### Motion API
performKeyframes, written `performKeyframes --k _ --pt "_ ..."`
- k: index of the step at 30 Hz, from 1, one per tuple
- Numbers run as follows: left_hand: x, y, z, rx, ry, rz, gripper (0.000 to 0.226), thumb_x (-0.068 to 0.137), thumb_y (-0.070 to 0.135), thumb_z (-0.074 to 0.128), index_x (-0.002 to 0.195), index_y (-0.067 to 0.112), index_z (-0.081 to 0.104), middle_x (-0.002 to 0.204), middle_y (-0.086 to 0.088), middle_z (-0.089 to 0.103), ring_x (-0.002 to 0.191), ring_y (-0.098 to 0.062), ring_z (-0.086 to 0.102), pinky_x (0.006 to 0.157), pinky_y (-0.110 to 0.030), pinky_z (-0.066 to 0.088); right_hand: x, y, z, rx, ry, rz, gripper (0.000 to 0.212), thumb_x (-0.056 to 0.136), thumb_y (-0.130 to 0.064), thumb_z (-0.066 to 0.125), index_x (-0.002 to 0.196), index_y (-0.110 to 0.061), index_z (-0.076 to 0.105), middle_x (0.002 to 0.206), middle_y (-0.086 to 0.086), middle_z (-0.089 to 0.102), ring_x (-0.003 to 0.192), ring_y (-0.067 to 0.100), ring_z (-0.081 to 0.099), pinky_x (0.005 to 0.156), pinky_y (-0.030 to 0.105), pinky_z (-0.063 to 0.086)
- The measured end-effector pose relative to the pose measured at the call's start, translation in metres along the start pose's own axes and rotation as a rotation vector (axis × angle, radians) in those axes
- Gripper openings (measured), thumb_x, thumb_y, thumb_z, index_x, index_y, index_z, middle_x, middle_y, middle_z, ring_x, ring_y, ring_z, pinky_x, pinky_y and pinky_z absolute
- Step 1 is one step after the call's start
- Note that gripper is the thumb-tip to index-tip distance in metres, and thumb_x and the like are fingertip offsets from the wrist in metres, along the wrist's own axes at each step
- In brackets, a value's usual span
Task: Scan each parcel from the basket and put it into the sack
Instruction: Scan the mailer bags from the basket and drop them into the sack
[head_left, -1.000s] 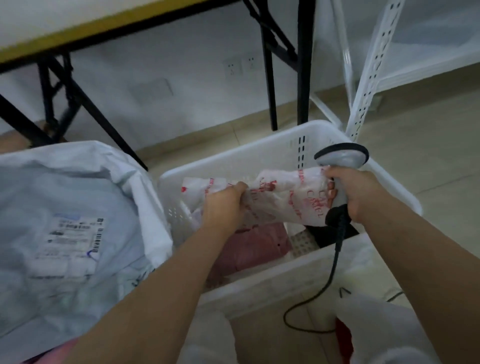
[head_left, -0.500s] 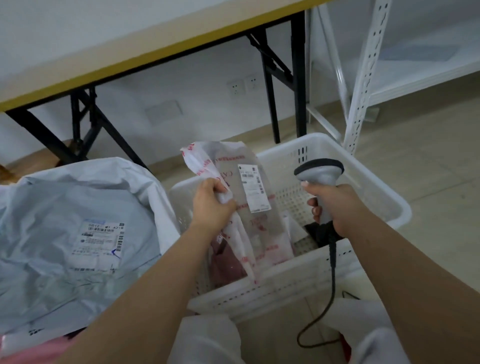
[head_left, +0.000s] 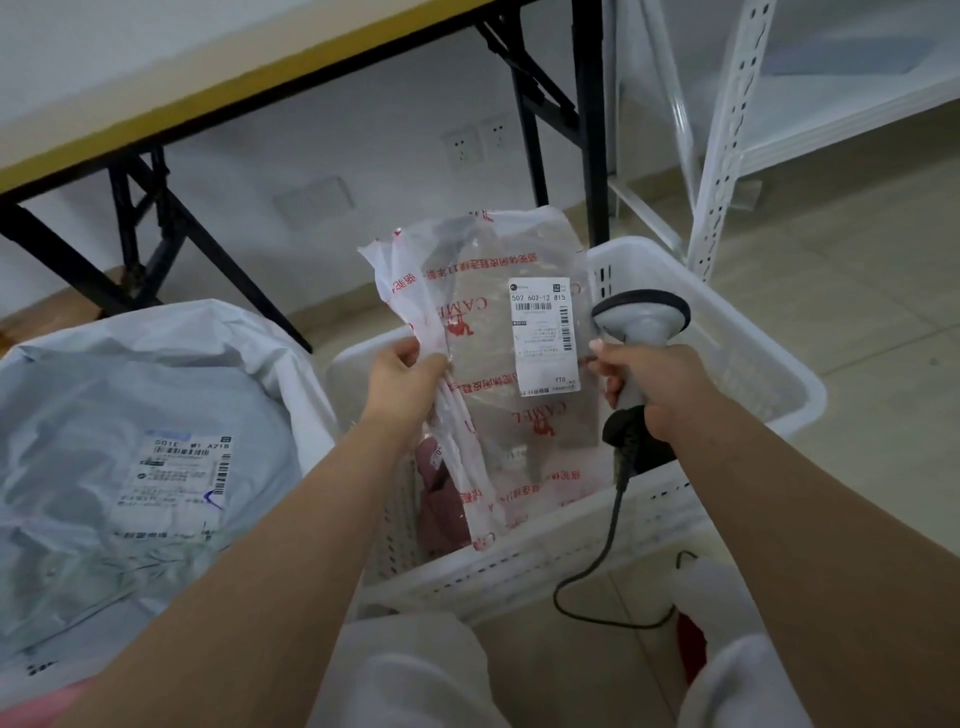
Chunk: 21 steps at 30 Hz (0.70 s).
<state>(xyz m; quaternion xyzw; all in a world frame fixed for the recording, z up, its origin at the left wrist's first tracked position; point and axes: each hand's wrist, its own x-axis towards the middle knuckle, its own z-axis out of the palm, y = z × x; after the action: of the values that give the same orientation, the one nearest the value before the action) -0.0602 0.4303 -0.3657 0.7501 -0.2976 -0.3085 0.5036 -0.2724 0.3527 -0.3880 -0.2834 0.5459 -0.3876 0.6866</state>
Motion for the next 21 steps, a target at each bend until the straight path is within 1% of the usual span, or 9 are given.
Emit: performKeyframes --k 1,2,3,5,7,9,12,16,21 --pt "0.001 -0.004 0.001 0.021 -0.021 -0.02 0.005 0.09 0.005 0.057 0.089 0.002 0.061 0.089 -0.018 0.064 0.077 -0.029 0.061 0.078 -0.054 0.055 -0.001 -0.001 0.0 0.0 -0.001 0.003 0.019 0.083 -0.009 0.076 0.079 0.003 0.062 0.064 0.011 0.065 0.037 0.01 0.045 0.046 0.026 0.044" --pt "0.002 -0.006 0.002 0.04 -0.036 -0.046 0.009 0.092 0.006 0.055 0.089 0.003 0.063 0.087 -0.019 0.063 0.076 -0.031 0.06 0.079 -0.057 0.054 -0.003 -0.001 0.0 -0.005 -0.007 0.011 0.019 0.084 -0.01 0.076 0.079 0.002 0.062 0.065 0.011 0.064 0.039 0.011 0.045 0.046 0.026 0.043" --pt "0.001 -0.007 0.004 0.058 -0.045 -0.063 0.012 0.094 0.007 0.052 0.094 0.003 0.063 0.088 -0.02 0.065 0.077 -0.034 0.062 0.078 -0.056 0.054 -0.005 -0.002 0.0 -0.015 -0.018 0.024 0.019 0.084 -0.012 0.075 0.08 0.001 0.062 0.066 0.011 0.063 0.041 0.013 0.045 0.047 0.027 0.043" --pt "0.001 -0.011 0.007 0.096 -0.04 -0.082 0.017 0.099 0.014 0.048 0.107 0.011 0.063 0.097 -0.018 0.069 0.085 -0.04 0.067 0.078 -0.052 0.057 -0.008 -0.003 0.0 -0.047 -0.04 0.052 0.02 0.085 -0.017 0.075 0.086 -0.002 0.062 0.067 0.009 0.061 0.043 0.014 0.044 0.046 0.025 0.042" --pt "0.002 -0.013 0.006 0.104 -0.012 -0.075 0.018 0.102 0.016 0.043 0.108 0.022 0.059 0.101 -0.015 0.069 0.09 -0.038 0.067 0.082 -0.055 0.057 -0.012 -0.006 0.0 -0.082 -0.06 0.059 0.023 0.085 -0.021 0.075 0.094 -0.005 0.061 0.065 0.007 0.059 0.041 0.013 0.043 0.045 0.022 0.042" --pt "0.006 -0.014 0.003 0.098 0.036 -0.063 0.02 0.103 0.014 0.04 0.102 0.027 0.055 0.101 -0.009 0.068 0.093 -0.032 0.067 0.086 -0.054 0.056 -0.016 -0.009 0.001 -0.115 -0.097 0.035 0.018 0.086 -0.017 0.074 0.089 -0.005 0.06 0.062 0.006 0.054 0.04 0.011 0.041 0.042 0.018 0.041" --pt "0.014 -0.009 -0.002 0.048 0.1 -0.071 0.025 0.104 0.014 0.038 0.099 0.03 0.056 0.098 -0.004 0.068 0.096 -0.029 0.067 0.088 -0.048 0.057 -0.021 -0.014 -0.002 -0.199 -0.135 -0.051 0.018 0.086 -0.015 0.073 0.081 -0.006 0.059 0.06 0.004 0.05 0.041 0.01 0.041 0.043 0.02 0.042" --pt "0.026 0.001 -0.008 0.041 0.15 -0.027 0.027 0.103 0.012 0.04 0.116 0.028 0.059 0.1 -0.003 0.069 0.098 -0.03 0.067 0.088 -0.051 0.056 -0.025 -0.024 -0.001 -0.161 -0.193 -0.118 0.02 0.086 -0.019 0.074 0.083 -0.007 0.059 0.059 0.002 0.052 0.04 0.009 0.043 0.042 0.02 0.044" --pt "0.037 0.007 -0.009 0.083 0.2 -0.007 0.026 0.102 0.012 0.039 0.104 0.029 0.058 0.092 0.0 0.067 0.098 -0.03 0.067 0.089 -0.05 0.056 -0.029 -0.033 0.0 -0.128 -0.262 -0.174 0.021 0.087 -0.02 0.073 0.078 -0.01 0.057 0.06 0.002 0.05 0.041 0.009 0.041 0.042 0.019 0.042"
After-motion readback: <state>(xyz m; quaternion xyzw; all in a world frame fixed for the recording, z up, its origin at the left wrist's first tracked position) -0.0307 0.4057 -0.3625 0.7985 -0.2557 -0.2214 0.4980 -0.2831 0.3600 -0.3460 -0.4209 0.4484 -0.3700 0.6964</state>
